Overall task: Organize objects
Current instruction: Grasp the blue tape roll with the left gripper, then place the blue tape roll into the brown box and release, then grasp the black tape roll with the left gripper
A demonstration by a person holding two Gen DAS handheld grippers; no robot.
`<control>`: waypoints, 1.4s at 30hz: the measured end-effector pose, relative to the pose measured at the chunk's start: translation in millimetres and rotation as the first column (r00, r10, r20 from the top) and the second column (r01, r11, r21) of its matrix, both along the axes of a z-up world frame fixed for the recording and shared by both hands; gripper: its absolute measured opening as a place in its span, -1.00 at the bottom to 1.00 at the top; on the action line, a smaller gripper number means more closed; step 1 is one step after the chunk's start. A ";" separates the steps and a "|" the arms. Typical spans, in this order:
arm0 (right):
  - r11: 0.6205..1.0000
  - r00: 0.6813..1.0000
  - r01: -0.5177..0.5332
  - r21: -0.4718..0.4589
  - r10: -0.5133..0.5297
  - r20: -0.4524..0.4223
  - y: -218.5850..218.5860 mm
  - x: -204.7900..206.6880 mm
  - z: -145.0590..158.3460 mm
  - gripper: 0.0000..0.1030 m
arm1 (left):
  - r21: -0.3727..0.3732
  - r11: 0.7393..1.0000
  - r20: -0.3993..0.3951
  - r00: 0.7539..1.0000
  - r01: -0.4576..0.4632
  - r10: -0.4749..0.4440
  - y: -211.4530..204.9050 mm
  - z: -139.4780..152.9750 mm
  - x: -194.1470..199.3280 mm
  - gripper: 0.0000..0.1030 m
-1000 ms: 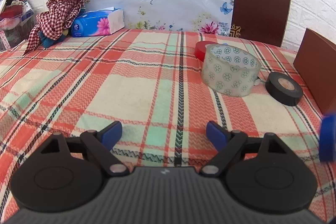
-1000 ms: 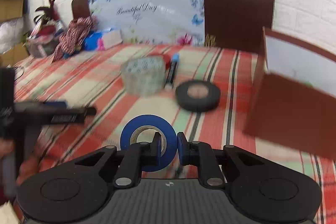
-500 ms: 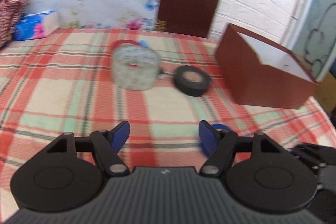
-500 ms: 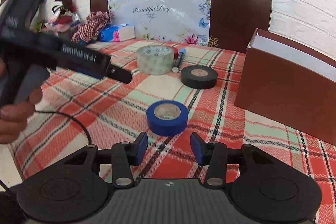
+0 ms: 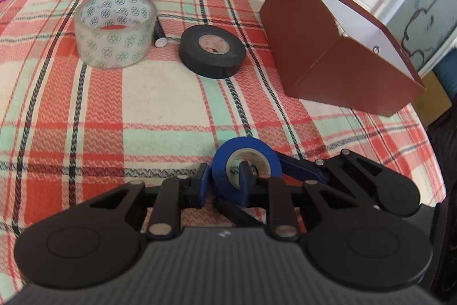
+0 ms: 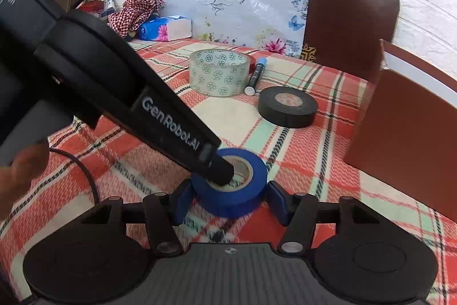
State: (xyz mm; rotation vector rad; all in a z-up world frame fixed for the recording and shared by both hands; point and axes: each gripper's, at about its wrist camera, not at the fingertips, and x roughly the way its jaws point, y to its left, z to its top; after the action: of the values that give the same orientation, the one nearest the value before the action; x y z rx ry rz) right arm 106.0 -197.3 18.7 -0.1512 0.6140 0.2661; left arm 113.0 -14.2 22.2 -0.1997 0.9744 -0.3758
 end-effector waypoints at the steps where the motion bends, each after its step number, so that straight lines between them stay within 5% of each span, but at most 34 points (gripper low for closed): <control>1: 1.000 1.000 0.001 0.006 -0.001 0.005 -0.8 -0.8 0.7 0.10 | -0.013 1.000 -0.006 1.000 -0.009 0.009 2.3 0.8 -0.2 -0.53; 6: 0.999 0.987 0.048 0.003 -0.048 0.153 -6.2 -23.0 20.9 0.10 | 0.013 0.999 0.092 0.995 0.031 -0.032 -14.8 40.0 -7.5 -0.56; 13: 0.977 0.893 0.211 0.019 -0.201 0.403 -52.6 -26.0 75.2 0.10 | 0.045 0.990 0.320 0.937 0.133 -0.140 -77.2 118.6 10.4 -0.56; 16: 0.963 0.870 0.266 0.047 -0.261 0.419 -80.9 -9.4 83.9 0.10 | 0.069 0.983 0.346 0.921 0.167 -0.181 -109.0 127.1 33.8 -0.56; 19: 0.948 0.864 0.311 0.063 -0.310 0.396 -104.6 14.6 79.2 0.13 | 0.069 0.983 0.314 0.932 0.170 -0.183 -136.3 120.7 64.1 -0.46; 21: 0.932 0.862 0.360 0.043 -0.350 0.367 -114.0 30.0 71.5 0.41 | 0.106 0.984 0.307 0.936 0.146 -0.172 -150.1 112.7 78.5 0.00; 22: 0.923 0.853 0.382 0.043 -0.370 0.368 -117.2 31.3 69.0 0.41 | 0.136 0.983 0.315 0.936 0.120 -0.158 -154.3 109.6 80.0 0.00; 29: 0.915 0.812 0.364 0.176 -0.404 0.420 -113.6 -15.2 64.3 0.29 | 0.093 0.992 0.398 0.910 0.086 -0.116 -107.0 111.8 48.4 0.09; 32: 0.943 0.833 0.266 0.202 -0.330 0.445 -94.8 -31.0 63.4 0.20 | 0.097 0.995 0.410 0.912 -0.020 -0.021 -54.2 101.2 30.0 0.13; 36: 0.987 0.926 0.082 0.137 -0.126 0.356 -39.8 -18.4 54.1 -0.07 | 0.153 0.964 0.313 0.936 -0.218 0.162 21.3 59.2 25.3 0.13; 41: 0.998 0.971 0.070 -0.001 -0.068 0.227 13.1 38.9 32.6 -0.21 | 0.160 0.921 0.191 0.926 -0.356 0.325 89.8 -2.7 17.9 0.12; 42: 0.997 0.979 0.063 -0.039 -0.054 0.198 21.2 51.2 30.5 -0.21 | 0.131 0.928 0.244 0.919 -0.348 0.310 94.1 -5.5 8.2 0.16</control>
State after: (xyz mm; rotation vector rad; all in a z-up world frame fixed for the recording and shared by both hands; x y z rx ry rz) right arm 157.3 -176.0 49.2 -0.2001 0.4270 0.1779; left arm 121.1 80.0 16.7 -0.1577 0.7326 0.0001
